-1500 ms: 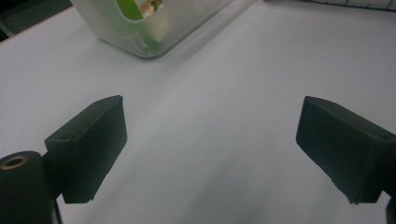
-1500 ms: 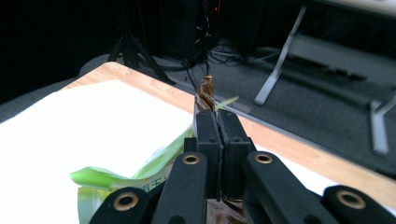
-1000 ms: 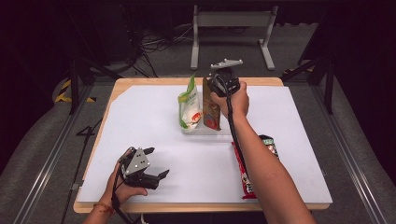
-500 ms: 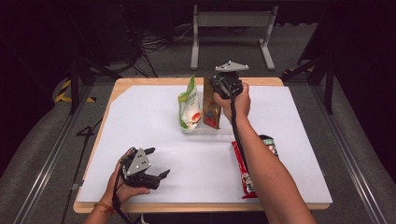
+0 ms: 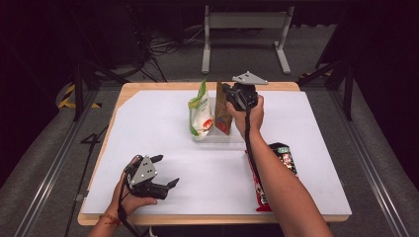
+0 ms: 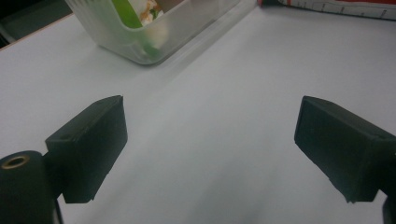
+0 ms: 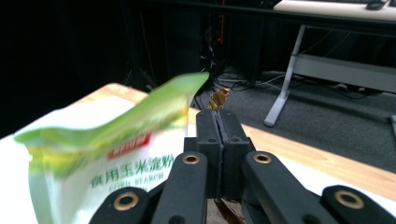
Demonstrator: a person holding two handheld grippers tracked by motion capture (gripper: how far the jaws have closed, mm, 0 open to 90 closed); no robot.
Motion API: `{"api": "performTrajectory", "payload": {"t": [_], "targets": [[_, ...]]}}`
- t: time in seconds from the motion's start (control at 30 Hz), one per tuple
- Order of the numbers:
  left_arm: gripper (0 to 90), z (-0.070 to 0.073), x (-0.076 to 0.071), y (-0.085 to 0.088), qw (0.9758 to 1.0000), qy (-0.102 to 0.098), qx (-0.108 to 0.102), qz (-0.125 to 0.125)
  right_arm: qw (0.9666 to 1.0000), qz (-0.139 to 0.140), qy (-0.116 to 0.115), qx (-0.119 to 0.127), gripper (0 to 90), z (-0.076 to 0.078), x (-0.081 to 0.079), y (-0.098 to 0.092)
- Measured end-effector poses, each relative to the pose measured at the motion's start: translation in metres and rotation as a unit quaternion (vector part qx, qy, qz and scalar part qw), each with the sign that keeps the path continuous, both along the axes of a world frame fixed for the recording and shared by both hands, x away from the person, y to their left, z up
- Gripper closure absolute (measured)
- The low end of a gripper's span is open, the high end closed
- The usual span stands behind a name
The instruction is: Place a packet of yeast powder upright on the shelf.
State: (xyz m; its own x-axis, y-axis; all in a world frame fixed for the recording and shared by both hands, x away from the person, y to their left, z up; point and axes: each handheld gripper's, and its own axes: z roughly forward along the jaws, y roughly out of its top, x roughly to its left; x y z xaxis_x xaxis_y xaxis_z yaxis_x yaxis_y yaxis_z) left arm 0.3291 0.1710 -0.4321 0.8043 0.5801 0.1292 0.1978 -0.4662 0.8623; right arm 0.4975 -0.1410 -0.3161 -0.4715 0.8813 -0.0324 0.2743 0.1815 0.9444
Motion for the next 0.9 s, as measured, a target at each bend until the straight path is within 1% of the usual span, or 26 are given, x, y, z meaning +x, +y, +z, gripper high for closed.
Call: {"api": "performTrajectory", "payload": {"t": [0.07,0.1,0.17,0.23,0.3,0.43,0.57,0.7,0.8,0.9], "targets": [[10.0,0.0,0.0,0.0,1.0,-0.001,0.0,0.0,1.0,0.0,0.004,-0.003,89.0,-0.002,-0.001,0.0],[10.0,0.0,0.0,0.0,1.0,-0.001,0.001,0.0,0.9999,0.001,0.01,-0.006,88.9,-0.005,-0.001,-0.001],[10.0,0.0,0.0,0.0,1.0,-0.001,0.002,0.001,0.9999,0.004,0.01,-0.008,88.6,-0.009,-0.002,-0.003],[9.9,0.0,0.0,0.001,1.0,-0.001,0.001,0.002,0.9997,0.009,0.012,-0.017,88.5,-0.01,-0.004,-0.003],[9.9,0.001,0.0,0.001,1.0,-0.002,0.001,0.003,0.9994,0.02,0.011,-0.026,88.2,-0.01,-0.007,-0.003],[9.9,0.001,0.0,0.0,1.0,-0.001,0.001,0.002,0.9986,0.028,0.014,-0.042,87.6,-0.009,-0.01,-0.003],[9.8,0.0,0.0,0.0,1.0,0.0,0.004,0.003,0.9982,0.036,0.02,-0.044,86.8,-0.008,-0.013,-0.007],[9.8,0.001,0.0,0.0,1.0,0.0,0.002,0.005,0.9976,0.043,0.024,-0.049,86.0,-0.006,-0.014,-0.01],[9.9,0.0,0.002,0.0,1.0,0.001,0.002,0.003,0.9968,0.046,0.022,-0.062,85.6,-0.005,-0.015,-0.01],[9.9,0.0,0.003,0.0,1.0,0.001,0.003,0.002,0.9962,0.049,0.023,-0.068,85.1,-0.004,-0.016,-0.011]]}}
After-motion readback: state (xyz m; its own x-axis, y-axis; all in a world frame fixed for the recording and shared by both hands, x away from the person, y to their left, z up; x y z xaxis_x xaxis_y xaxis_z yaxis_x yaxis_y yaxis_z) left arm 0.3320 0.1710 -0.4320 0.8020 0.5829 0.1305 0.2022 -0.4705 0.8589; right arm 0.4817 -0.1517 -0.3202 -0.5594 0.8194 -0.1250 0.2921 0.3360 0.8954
